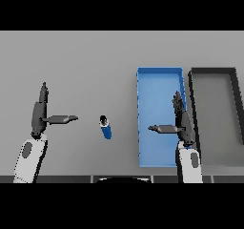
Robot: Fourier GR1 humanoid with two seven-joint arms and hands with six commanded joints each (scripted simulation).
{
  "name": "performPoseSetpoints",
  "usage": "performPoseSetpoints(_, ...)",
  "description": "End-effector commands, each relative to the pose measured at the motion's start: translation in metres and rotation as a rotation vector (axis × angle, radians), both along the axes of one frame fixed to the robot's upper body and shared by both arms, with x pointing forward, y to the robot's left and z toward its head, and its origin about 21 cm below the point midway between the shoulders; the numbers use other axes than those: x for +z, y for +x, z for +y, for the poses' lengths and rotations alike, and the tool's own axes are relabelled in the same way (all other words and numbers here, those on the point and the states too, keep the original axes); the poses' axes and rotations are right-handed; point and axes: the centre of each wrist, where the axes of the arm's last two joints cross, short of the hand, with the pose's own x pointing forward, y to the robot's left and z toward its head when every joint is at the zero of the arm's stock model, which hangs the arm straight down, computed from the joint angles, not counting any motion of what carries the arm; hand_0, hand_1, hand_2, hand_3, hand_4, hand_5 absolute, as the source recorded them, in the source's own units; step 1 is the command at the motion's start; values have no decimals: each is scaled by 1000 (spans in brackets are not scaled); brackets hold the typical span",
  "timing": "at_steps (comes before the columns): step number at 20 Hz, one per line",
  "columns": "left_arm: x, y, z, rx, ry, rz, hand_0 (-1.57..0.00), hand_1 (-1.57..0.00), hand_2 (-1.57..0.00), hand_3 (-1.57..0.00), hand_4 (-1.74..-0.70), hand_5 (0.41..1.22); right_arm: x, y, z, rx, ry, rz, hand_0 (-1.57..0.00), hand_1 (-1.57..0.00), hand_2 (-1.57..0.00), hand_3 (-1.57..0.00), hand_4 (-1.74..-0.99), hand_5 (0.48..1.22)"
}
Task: Pick up the blue pipe and place it into the blue bin.
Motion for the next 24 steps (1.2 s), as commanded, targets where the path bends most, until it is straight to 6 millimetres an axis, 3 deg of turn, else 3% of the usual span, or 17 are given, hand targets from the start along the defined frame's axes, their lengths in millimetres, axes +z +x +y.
performPoseSetpoints(1, 0, 0, 0, 0, 0, -5, 1, 1, 1, 1, -966, 593, 0, 0, 0, -1, 0, -1, 1, 1, 1, 1, -1205, 629)
performPoseSetpoints(6, 0, -5, 3, -2, 6, -11, 1, 1, 1, 1, -966, 593, 0, -4, 3, 5, 4, -13, 1, 1, 1, 1, -1205, 629)
performPoseSetpoints(8, -5, -20, 31, -192, 121, -5, 1, 1, 1, 1, -963, 592, 5, -23, -21, 61, -229, -124, 1, 1, 1, 1, -1201, 628)
performPoseSetpoints(9, -3, -21, 39, -233, 150, 2, 1, 1, 1, 1, -960, 590, 7, -27, -21, 76, -278, -134, 1, 1, 1, 1, -1197, 627)
performPoseSetpoints(13, -6, -24, 44, -307, 162, 21, 1, 1, 1, 1, -960, 594, 14, -30, -19, 94, -306, -137, 1, 1, 1, 1, -1206, 625)
performPoseSetpoints(19, 4, -40, 34, -529, 160, 43, 1, 1, 1, 1, -1026, 549, 14, -29, -18, 111, -317, -141, 1, 1, 1, 1, -1179, 616)
performPoseSetpoints(24, -7, -55, -8, -691, 167, 138, 1, 1, 1, 1, -1126, 485, 16, -29, -17, 111, -319, -106, 1, 1, 1, 1, -1174, 618)
